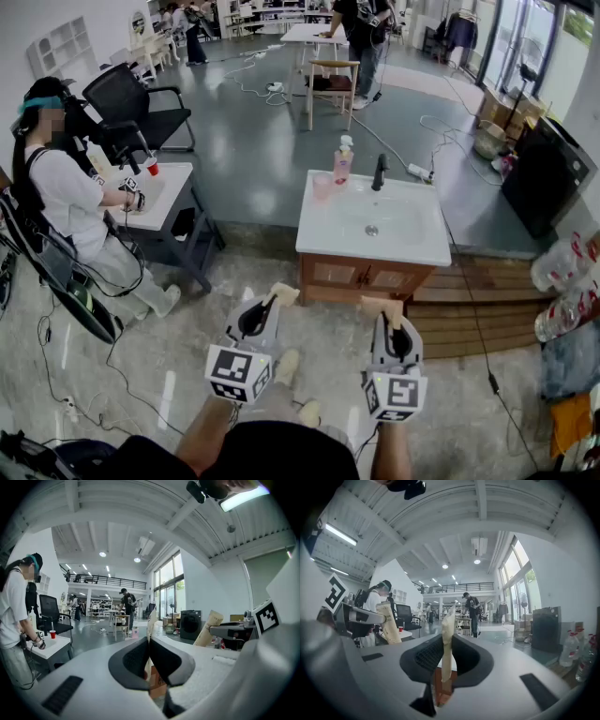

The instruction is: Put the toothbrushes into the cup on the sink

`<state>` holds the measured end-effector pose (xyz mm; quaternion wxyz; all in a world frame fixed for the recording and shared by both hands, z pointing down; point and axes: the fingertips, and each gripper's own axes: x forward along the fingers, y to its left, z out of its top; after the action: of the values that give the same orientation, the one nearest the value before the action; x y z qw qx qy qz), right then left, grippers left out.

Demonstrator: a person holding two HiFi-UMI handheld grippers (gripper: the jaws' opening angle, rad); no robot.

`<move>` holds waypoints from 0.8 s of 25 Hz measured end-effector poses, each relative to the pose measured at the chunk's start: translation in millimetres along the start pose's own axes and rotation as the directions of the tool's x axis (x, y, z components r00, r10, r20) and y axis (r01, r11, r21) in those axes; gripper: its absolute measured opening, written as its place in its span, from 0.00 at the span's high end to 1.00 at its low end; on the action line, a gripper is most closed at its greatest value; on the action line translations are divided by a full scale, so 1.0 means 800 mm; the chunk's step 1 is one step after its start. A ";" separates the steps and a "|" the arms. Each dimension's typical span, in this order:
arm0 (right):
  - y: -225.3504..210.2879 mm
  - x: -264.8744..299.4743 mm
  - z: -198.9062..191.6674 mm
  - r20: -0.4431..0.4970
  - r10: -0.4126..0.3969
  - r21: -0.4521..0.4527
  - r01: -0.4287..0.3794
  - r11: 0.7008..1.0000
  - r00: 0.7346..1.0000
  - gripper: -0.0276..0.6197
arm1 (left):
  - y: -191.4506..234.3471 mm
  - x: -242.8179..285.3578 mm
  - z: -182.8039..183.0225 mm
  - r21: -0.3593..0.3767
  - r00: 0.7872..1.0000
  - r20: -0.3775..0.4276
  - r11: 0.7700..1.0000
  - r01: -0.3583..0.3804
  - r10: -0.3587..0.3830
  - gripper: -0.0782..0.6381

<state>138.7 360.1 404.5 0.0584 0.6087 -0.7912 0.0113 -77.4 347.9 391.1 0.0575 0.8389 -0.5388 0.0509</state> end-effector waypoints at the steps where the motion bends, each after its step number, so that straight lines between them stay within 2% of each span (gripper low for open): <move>1: -0.001 0.003 -0.001 0.006 0.000 0.003 0.000 1.000 1.000 0.87 | 0.001 0.003 0.001 -0.001 1.000 0.000 1.000 0.000 0.000 0.88; 10: -0.013 0.043 -0.001 0.008 -0.011 0.024 0.011 1.000 1.000 0.87 | 0.019 0.040 0.004 0.000 1.000 -0.014 1.000 0.002 -0.002 0.88; 20: -0.041 0.130 0.003 -0.037 -0.030 0.027 0.031 0.999 0.999 0.87 | 0.057 0.134 0.016 -0.017 0.999 -0.026 1.000 0.024 -0.024 0.88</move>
<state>144.3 251.5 411.4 0.0647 0.6210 -0.7805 0.0326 -73.8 230.6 395.9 0.0719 0.8440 -0.5284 0.0568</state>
